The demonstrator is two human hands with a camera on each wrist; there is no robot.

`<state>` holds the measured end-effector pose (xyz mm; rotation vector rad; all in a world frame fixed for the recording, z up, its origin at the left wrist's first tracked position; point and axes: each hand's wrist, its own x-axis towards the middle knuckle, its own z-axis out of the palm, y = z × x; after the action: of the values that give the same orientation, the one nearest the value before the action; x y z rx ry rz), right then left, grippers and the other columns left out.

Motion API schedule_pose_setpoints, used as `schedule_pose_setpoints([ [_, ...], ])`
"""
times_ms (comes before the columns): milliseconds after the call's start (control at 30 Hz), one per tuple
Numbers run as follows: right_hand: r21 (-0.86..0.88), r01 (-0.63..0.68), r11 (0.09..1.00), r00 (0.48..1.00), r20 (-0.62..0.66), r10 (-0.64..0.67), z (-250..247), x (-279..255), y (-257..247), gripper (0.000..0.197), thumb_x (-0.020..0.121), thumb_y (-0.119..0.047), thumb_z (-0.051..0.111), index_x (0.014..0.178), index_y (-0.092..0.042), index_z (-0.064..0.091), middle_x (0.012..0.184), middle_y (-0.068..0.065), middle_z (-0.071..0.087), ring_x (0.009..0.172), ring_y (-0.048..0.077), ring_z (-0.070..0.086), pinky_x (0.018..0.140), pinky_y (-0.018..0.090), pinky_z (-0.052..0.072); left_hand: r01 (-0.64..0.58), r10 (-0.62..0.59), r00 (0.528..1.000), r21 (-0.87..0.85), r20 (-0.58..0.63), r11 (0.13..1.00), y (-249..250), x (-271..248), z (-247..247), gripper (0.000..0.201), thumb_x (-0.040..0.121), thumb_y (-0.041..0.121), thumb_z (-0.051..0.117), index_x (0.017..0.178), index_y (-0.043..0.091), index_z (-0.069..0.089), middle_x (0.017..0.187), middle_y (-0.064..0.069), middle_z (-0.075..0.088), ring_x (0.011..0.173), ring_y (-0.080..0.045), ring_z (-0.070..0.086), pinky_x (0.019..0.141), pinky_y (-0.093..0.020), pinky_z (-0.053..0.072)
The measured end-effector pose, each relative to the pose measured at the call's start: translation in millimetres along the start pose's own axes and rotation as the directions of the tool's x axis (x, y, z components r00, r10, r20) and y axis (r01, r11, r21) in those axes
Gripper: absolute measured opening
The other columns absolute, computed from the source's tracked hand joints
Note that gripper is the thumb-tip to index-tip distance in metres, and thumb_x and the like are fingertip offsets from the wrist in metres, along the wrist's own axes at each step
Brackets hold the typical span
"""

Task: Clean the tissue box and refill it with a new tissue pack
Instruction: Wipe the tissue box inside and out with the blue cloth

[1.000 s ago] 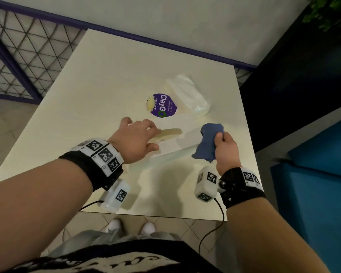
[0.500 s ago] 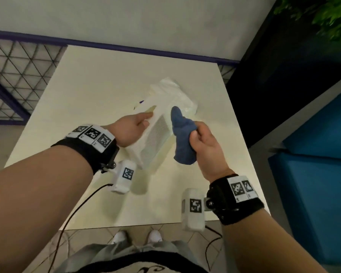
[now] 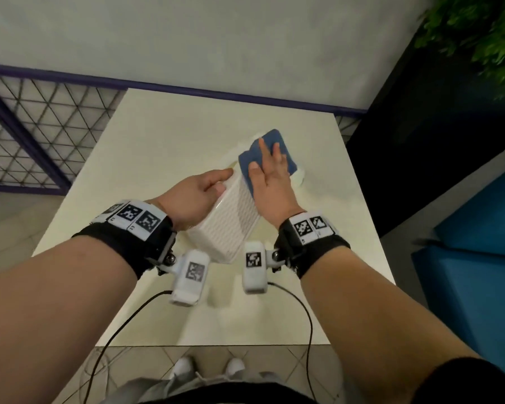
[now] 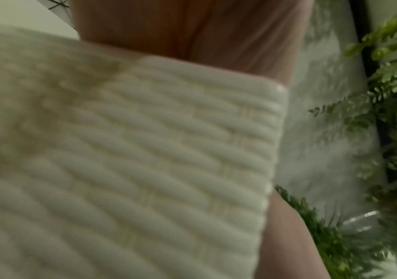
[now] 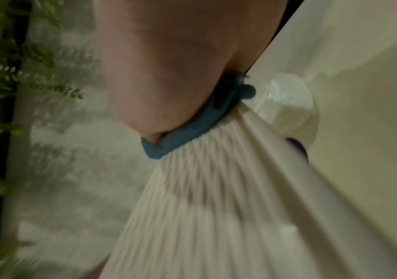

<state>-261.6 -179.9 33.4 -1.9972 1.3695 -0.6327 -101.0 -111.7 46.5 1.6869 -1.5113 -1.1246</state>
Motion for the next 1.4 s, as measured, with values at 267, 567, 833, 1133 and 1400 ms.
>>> schedule_pose_setpoints([
  [267, -0.021, 0.423, 0.906, 0.897, 0.154, -0.415, 38.8, -72.1, -6.7, 0.063, 0.093, -0.050, 0.031, 0.147, -0.036, 0.002, 0.156, -0.011, -0.014, 0.145, 0.014, -0.018, 0.118, 0.037, -0.005, -0.043, 0.042, 0.999, -0.084, -0.013, 0.996, 4.5, -8.3, -24.0, 0.038, 0.098, 0.009, 0.044, 0.132, 0.023, 0.051, 0.127, -0.002, 0.061, 0.112, -0.013, 0.059, 0.104, -0.032, 0.043],
  [567, 0.137, -0.002, 0.991, 0.992, -0.127, 0.019, -20.4, 42.1, 5.6, 0.056, 0.099, -0.044, 0.029, 0.151, -0.024, 0.022, 0.156, 0.008, 0.030, 0.142, 0.025, 0.031, 0.113, 0.030, 0.024, -0.035, 0.033, 0.999, -0.056, -0.039, 0.998, -1.1, -23.6, -9.0, 0.041, 0.099, 0.012, 0.043, 0.138, 0.026, 0.048, 0.140, 0.007, 0.051, 0.131, -0.008, 0.043, 0.114, -0.030, 0.027],
  [833, 0.035, 0.378, 0.925, 0.917, 0.119, -0.380, 60.0, -81.6, -4.6, 0.061, 0.098, -0.045, 0.035, 0.147, -0.038, -0.001, 0.156, -0.013, -0.010, 0.145, 0.012, -0.017, 0.119, 0.037, -0.007, -0.009, 0.002, 0.996, -0.079, -0.088, 0.997, -1.7, -25.3, -30.2, 0.042, 0.101, 0.011, 0.040, 0.141, 0.022, 0.043, 0.145, -0.005, 0.047, 0.137, -0.020, 0.038, 0.113, -0.031, 0.028],
  [1133, 0.171, -0.048, 0.984, 0.995, -0.080, 0.062, -13.9, 6.6, -12.9, 0.054, 0.101, -0.040, 0.033, 0.151, -0.032, 0.014, 0.161, -0.001, 0.014, 0.146, 0.024, 0.020, 0.118, 0.040, 0.024, -0.066, 0.066, 0.998, -0.098, -0.004, 0.993, -9.1, -29.6, -18.0, 0.043, 0.099, 0.010, 0.045, 0.137, 0.030, 0.047, 0.131, 0.014, 0.053, 0.115, 0.001, 0.050, 0.107, -0.023, 0.032],
  [1400, 0.633, -0.570, 0.524, 0.793, 0.257, 0.552, -38.0, -2.4, 10.2, 0.062, 0.067, -0.044, 0.079, 0.118, -0.012, 0.063, 0.104, 0.012, 0.069, 0.085, 0.033, 0.067, 0.073, 0.040, 0.055, -0.086, 0.021, 0.971, 0.269, 0.237, 0.959, -20.9, -33.1, -33.4, 0.047, 0.098, 0.019, 0.046, 0.127, 0.056, 0.042, 0.132, 0.017, 0.053, 0.118, -0.009, 0.051, 0.107, -0.026, 0.033],
])
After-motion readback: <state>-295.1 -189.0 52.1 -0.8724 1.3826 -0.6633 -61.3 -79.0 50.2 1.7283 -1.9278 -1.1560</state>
